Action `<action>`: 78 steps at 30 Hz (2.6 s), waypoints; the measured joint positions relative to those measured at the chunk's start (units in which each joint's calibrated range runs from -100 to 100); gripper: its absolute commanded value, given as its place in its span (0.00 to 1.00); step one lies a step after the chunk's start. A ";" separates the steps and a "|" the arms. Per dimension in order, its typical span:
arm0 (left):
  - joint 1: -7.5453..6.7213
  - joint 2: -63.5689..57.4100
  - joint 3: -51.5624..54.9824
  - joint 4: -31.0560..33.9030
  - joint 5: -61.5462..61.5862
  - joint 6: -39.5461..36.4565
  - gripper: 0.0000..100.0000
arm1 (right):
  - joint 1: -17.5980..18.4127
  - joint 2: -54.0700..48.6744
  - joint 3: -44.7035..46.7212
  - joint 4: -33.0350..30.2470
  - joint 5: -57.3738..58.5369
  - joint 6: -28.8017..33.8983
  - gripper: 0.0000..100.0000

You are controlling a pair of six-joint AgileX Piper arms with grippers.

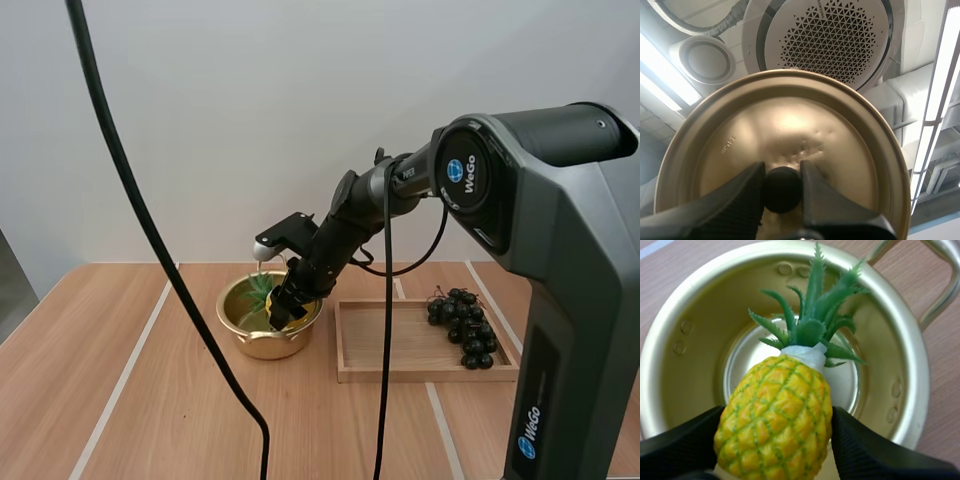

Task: Open the pot, put the pineapple inside, and close it

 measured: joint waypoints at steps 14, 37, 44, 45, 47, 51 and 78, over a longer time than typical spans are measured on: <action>0.00 0.00 0.00 0.00 0.71 0.00 0.00 | 0.00 0.00 -0.37 -0.49 0.56 2.38 0.40; 0.00 0.00 0.00 0.00 1.98 0.00 0.00 | 0.00 -13.51 -5.27 -2.44 3.79 -0.01 1.00; 0.00 0.00 0.00 0.00 1.98 0.00 0.00 | -0.69 -20.87 -5.27 -3.56 -8.02 2.78 1.00; 0.00 0.00 0.00 0.00 1.98 0.00 0.00 | -0.93 -21.93 -5.27 -3.57 -10.23 3.58 1.00; 0.00 0.00 0.00 0.00 1.98 0.00 0.00 | -1.79 -23.65 -5.27 -3.57 -14.76 5.34 1.00; 0.00 0.00 0.00 0.00 1.98 0.00 0.00 | -4.30 -27.36 -5.27 -3.57 -25.72 10.73 1.00; 0.00 -0.35 2.76 -12.15 30.66 0.00 0.00 | -16.88 -52.35 -5.27 -3.35 -51.94 28.16 1.00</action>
